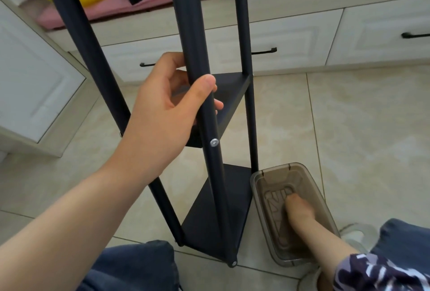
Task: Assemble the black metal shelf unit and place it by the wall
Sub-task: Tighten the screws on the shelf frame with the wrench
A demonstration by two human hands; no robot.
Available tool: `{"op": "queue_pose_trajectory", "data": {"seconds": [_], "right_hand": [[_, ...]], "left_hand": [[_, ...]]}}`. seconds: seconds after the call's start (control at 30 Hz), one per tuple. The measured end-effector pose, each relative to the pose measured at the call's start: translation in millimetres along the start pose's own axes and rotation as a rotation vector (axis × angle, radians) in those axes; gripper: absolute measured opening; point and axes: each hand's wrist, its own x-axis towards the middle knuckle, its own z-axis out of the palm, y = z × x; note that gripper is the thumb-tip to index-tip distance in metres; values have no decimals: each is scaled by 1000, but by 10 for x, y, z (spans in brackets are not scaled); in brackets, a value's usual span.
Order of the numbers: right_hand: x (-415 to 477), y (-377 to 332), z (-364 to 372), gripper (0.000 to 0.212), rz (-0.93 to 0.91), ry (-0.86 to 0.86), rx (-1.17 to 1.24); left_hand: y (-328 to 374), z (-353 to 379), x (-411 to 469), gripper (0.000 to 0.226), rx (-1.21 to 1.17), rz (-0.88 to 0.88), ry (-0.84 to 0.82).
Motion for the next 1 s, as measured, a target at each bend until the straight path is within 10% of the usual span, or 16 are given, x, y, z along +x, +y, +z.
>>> {"op": "queue_pose_trajectory", "data": {"seconds": [0.37, 0.77, 1.0], "right_hand": [[225, 250, -230, 33, -39, -35, 72], [351, 45, -693, 22, -79, 130, 677], [86, -110, -1559, 32, -124, -2, 321]], "left_hand": [[-33, -102, 14, 11, 0, -5, 25], [-64, -157, 38, 10, -33, -20, 43], [-66, -193, 3, 11, -49, -52, 21]]}}
